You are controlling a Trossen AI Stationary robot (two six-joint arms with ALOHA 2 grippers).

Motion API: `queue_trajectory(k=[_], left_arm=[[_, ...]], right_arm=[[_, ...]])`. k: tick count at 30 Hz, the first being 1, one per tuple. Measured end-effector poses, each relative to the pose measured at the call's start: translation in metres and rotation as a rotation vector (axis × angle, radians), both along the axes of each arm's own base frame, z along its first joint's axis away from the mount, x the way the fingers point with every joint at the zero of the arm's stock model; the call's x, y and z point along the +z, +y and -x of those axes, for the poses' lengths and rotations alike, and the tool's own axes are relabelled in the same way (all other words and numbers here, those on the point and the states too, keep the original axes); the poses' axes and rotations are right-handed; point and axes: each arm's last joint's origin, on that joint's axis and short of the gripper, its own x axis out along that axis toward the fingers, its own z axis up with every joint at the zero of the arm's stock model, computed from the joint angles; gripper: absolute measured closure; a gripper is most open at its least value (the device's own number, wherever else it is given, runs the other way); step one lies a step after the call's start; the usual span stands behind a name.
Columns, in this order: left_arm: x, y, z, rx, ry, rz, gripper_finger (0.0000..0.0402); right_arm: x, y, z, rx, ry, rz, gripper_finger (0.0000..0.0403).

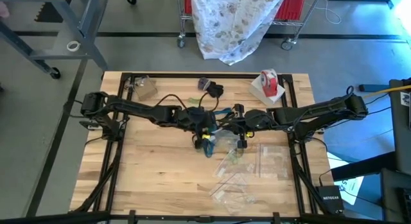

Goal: Sort rubber bands
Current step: Open the transparent zip bag

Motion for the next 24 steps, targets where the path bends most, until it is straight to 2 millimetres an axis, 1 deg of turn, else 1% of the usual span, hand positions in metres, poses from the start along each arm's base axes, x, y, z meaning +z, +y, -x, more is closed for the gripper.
queue_trajectory(k=[5,9,16,20,24], left_arm=[[0.000,0.002,0.000,0.020,0.004,-0.058,0.0258],[0.000,0.002,0.000,0.016,0.005,-0.072,0.0258],[-0.010,0.000,-0.004,0.007,0.027,-0.069,0.0258],[-0.011,0.002,-0.004,0.060,0.031,-0.110,0.0258],[-0.012,0.003,-0.005,0.067,0.021,-0.117,0.0258]], right_arm=[[0.000,0.000,0.000,0.000,0.000,0.000,0.0403],[0.001,0.000,0.000,-0.001,-0.007,-0.002,0.0403],[0.001,0.000,-0.001,-0.003,-0.010,-0.006,0.0403],[0.001,0.000,-0.001,-0.004,-0.011,-0.008,0.0403],[0.001,0.000,-0.001,-0.004,-0.011,-0.008,0.0403]])
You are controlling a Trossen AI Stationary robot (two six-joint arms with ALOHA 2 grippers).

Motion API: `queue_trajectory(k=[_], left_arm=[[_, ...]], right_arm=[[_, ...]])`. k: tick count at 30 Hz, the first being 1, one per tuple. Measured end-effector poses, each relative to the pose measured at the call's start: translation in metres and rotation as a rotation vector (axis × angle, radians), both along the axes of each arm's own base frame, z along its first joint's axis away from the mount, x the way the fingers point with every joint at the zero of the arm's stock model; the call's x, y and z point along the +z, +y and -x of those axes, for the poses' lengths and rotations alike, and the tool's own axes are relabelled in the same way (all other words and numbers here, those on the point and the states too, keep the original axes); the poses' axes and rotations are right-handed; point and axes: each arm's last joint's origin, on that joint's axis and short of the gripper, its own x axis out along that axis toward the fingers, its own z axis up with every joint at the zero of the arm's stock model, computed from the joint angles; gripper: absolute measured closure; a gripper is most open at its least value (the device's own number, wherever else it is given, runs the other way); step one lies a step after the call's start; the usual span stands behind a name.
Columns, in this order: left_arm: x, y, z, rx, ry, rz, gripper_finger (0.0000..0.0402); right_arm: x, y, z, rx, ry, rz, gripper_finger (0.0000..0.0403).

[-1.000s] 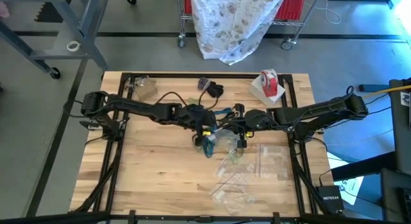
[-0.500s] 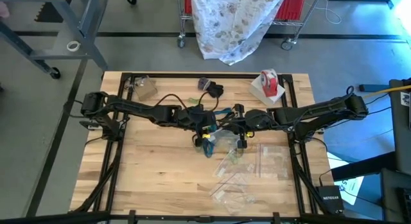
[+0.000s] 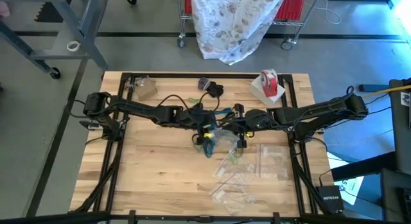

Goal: Sort rubber bands
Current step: Open the transparent zip bag

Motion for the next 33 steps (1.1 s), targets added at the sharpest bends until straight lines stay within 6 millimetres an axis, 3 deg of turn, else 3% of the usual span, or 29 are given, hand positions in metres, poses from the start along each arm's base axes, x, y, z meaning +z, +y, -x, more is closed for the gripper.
queue_trajectory(k=[7,14,19,27,30,33], left_arm=[[-0.012,-0.005,-0.011,-0.087,-0.028,0.047,0.0269],[-0.014,-0.004,-0.008,-0.096,0.009,0.014,0.0389],[0.009,0.000,0.007,0.054,0.099,-0.034,0.0400],[0.038,0.002,0.020,0.174,0.140,0.037,0.0401],[0.040,0.002,0.019,0.163,0.122,0.064,0.0401],[0.042,-0.001,0.016,0.084,0.092,0.121,0.0401]], right_arm=[[0.002,0.000,-0.001,-0.009,-0.029,-0.020,0.0403],[0.003,0.000,-0.002,-0.028,-0.036,-0.044,0.0400],[0.007,-0.002,-0.001,-0.069,-0.017,0.030,0.0378],[0.044,0.011,-0.009,0.083,-0.009,0.306,0.0307],[0.043,0.019,-0.018,0.173,0.003,0.416,0.0295],[0.030,0.023,-0.033,0.235,0.074,0.530,0.0293]])
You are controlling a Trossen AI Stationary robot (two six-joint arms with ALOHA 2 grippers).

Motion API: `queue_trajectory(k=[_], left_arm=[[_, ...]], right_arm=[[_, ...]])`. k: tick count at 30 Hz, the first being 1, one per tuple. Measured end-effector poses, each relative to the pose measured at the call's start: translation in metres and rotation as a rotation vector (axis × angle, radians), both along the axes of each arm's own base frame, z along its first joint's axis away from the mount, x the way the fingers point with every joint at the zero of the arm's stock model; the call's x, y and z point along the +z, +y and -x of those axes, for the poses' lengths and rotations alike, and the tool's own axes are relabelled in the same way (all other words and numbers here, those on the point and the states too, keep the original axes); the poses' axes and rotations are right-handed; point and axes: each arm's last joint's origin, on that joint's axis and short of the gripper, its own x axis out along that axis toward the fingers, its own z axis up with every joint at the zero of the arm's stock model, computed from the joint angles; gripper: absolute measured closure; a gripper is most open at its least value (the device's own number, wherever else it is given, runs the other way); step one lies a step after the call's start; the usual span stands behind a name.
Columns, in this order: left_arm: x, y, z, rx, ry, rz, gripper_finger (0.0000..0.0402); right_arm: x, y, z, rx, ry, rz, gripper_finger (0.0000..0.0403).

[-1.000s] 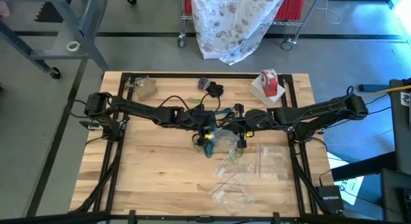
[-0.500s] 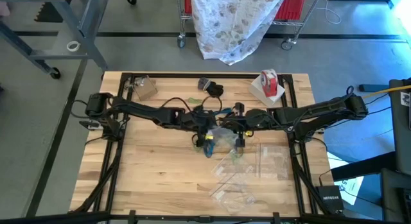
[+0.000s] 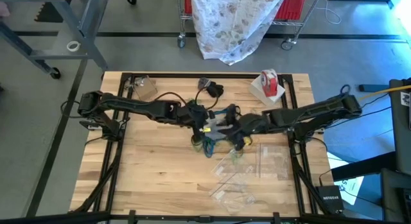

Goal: Sort rubber bands
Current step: Open the transparent zip bag

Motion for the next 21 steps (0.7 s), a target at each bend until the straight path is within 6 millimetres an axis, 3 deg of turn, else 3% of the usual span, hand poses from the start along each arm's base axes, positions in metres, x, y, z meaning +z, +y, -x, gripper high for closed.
queue_trajectory(k=[9,21], left_arm=[[0.000,-0.002,0.000,-0.065,0.004,0.027,0.0401],[-0.001,0.008,0.001,-0.046,0.022,0.007,0.0401]], right_arm=[[-0.014,0.003,-0.041,-0.038,0.095,0.226,0.0292],[-0.004,0.019,-0.044,0.053,0.111,0.284,0.0292]])
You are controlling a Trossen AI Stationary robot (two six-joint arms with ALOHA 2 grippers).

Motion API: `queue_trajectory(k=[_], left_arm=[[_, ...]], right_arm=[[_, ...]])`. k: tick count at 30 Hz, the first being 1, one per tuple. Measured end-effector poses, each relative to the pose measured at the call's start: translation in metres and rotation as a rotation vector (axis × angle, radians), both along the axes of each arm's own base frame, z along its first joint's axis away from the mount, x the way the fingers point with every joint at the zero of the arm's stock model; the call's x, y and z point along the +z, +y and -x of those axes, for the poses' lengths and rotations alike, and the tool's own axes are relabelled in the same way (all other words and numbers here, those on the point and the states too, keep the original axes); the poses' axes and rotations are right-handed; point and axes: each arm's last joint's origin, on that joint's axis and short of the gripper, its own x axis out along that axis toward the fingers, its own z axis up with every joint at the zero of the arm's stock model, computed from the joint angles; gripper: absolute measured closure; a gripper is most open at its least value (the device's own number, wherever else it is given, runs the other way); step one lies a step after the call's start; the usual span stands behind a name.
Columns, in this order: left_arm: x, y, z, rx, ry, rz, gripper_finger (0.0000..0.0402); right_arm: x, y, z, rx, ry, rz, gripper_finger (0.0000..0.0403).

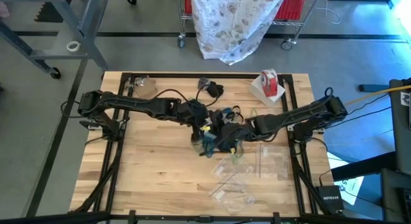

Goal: Sort rubber bands
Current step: Open the transparent zip bag

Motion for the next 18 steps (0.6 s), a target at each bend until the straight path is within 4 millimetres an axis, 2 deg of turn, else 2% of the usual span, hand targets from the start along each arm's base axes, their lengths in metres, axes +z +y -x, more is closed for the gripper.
queue_trajectory(k=[3,9,18], left_arm=[[0.000,-0.004,0.000,-0.024,-0.002,0.001,0.0401],[0.000,-0.007,0.000,-0.029,0.007,-0.002,0.0401],[-0.001,-0.005,0.000,0.017,0.006,-0.023,0.0401]], right_arm=[[-0.010,-0.009,-0.003,-0.043,0.051,0.015,0.0292],[-0.012,-0.015,-0.002,-0.081,0.075,0.017,0.0298],[-0.017,-0.014,0.003,-0.129,0.121,-0.057,0.0393]])
